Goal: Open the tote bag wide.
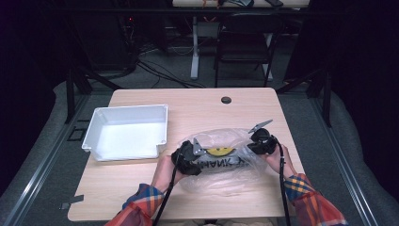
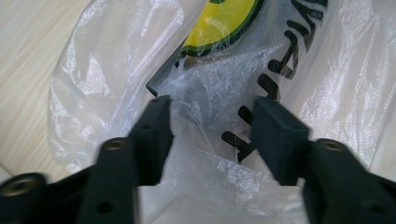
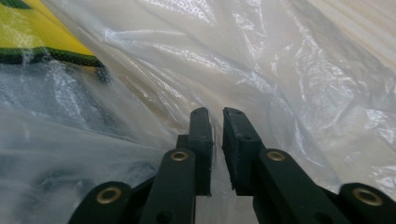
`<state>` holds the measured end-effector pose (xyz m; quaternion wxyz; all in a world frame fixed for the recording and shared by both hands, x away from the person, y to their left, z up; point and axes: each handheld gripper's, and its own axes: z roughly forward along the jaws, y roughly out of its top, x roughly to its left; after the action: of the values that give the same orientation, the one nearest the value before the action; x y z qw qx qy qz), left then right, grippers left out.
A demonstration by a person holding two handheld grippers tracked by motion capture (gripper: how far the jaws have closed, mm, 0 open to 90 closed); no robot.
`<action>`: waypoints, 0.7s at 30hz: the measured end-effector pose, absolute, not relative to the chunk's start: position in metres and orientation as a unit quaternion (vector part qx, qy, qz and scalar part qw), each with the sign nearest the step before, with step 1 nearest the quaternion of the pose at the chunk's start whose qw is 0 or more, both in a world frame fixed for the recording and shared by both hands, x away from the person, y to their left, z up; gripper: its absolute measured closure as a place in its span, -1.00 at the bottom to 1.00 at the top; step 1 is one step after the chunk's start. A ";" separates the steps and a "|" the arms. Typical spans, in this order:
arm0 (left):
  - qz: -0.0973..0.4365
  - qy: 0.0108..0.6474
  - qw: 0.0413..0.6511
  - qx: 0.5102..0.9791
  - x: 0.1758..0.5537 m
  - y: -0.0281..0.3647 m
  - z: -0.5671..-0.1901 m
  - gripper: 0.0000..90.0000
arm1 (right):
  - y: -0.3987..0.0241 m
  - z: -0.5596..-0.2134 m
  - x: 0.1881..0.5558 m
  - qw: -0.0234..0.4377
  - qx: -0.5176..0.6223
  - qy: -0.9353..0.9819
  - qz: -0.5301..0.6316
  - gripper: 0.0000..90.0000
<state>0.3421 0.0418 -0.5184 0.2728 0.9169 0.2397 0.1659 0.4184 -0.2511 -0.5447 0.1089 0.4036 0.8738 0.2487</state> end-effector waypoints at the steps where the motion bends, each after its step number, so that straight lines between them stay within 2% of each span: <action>1: 0.160 0.238 0.272 0.918 0.342 0.041 -0.521 0.21 | -0.251 -0.546 0.419 0.110 0.405 0.873 0.247 0.86; 5: 0.171 0.233 0.285 0.914 0.341 0.045 -0.524 0.72 | -0.250 -0.548 0.420 0.113 0.404 0.875 0.241 0.92; 8: 0.156 0.233 0.291 0.915 0.340 0.048 -0.524 0.98 | -0.250 -0.548 0.421 0.115 0.404 0.875 0.241 0.93; 10: 0.151 0.229 0.288 0.918 0.337 0.048 -0.527 1.00 | -0.250 -0.549 0.421 0.112 0.407 0.873 0.244 0.93; 17: 0.054 0.214 0.269 0.937 0.333 0.050 -0.544 1.00 | -0.249 -0.552 0.424 0.121 0.415 0.870 0.236 0.94; 21: 0.026 0.209 0.257 0.943 0.333 0.047 -0.553 1.00 | -0.246 -0.555 0.427 0.134 0.414 0.871 0.231 0.94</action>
<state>0.3332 0.0467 -0.5532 0.2567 0.9432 0.2094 0.0258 0.4274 -0.2455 -0.5550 0.1337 0.4135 0.8706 0.2308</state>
